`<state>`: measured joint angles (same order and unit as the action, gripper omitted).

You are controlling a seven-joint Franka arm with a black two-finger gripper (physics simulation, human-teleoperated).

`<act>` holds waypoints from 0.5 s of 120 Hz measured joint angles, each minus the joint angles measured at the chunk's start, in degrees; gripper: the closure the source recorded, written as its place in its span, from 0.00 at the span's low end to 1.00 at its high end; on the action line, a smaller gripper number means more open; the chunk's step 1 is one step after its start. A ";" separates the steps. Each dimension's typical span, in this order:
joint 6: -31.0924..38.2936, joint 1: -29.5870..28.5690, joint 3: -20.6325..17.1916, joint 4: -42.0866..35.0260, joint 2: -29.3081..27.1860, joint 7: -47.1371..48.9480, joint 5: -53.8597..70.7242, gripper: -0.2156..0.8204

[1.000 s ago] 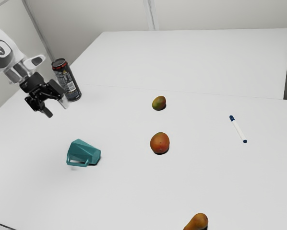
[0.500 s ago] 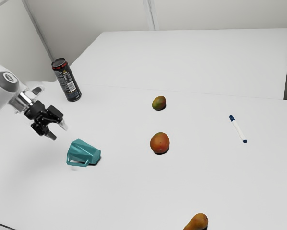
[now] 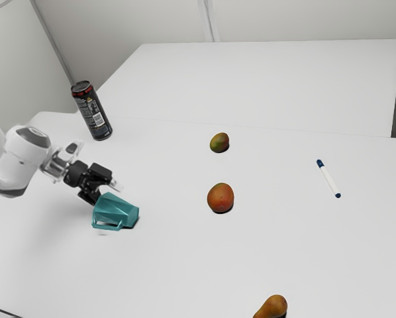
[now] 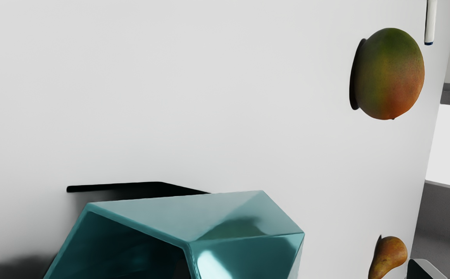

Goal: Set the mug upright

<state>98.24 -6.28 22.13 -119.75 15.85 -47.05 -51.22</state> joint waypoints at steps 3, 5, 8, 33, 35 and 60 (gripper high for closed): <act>-0.01 -0.02 -0.03 -0.30 0.03 -0.44 -0.34 0.21; -0.01 -0.09 -0.04 -0.56 0.05 -0.72 -0.55 0.22; -0.02 -0.21 -0.05 -0.99 0.07 -1.13 -0.89 0.27; -0.24 -0.39 0.02 -1.16 -0.28 -3.96 -2.01 0.74; -0.33 -0.40 -0.01 -1.08 -0.39 -4.14 -2.02 0.76; -1.08 -0.40 -1.19 -0.50 -2.13 -5.96 -1.91 0.90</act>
<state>97.16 -6.67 20.94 -120.25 13.72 -53.02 -53.13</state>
